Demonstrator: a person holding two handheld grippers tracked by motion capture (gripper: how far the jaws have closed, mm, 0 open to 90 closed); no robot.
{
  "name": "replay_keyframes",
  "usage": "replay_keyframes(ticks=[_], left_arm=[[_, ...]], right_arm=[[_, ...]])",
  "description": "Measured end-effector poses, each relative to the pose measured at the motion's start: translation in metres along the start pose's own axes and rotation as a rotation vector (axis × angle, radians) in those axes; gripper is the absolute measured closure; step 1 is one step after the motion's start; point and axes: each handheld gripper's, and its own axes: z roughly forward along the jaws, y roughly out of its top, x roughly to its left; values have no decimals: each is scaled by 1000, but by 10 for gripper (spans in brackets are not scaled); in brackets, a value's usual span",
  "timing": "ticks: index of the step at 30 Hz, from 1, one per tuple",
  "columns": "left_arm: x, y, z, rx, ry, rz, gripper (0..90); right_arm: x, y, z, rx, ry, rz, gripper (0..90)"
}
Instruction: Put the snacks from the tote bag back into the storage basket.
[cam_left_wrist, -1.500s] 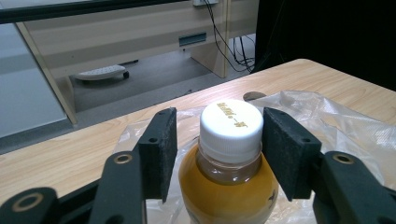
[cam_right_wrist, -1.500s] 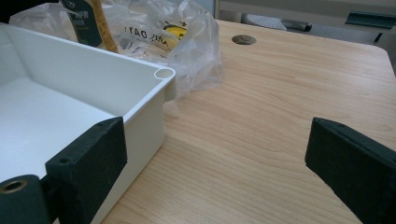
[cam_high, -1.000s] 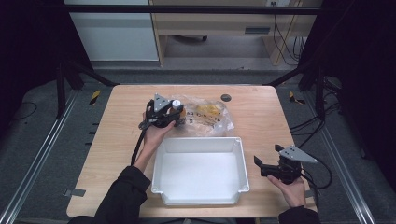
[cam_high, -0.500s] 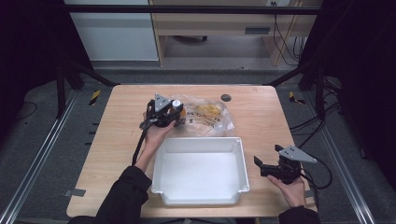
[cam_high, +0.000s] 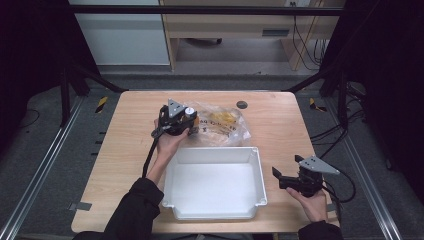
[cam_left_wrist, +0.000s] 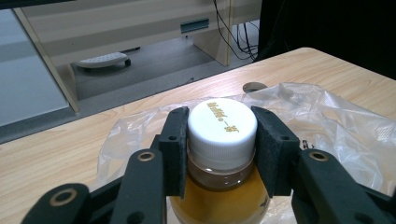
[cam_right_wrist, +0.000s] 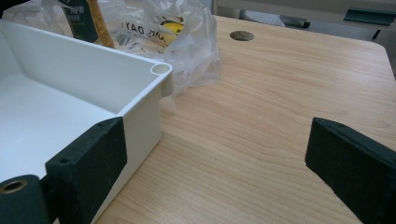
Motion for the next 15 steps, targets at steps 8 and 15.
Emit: replay_keyframes(ticks=[8, 15], left_arm=[[-1, 1, -2, 9, 9, 4, 590], [1, 7, -11, -23, 18, -4, 591]], right_arm=[[0, 0, 0, 0, -1, 2, 58], [0, 0, 0, 0, -3, 0, 58]])
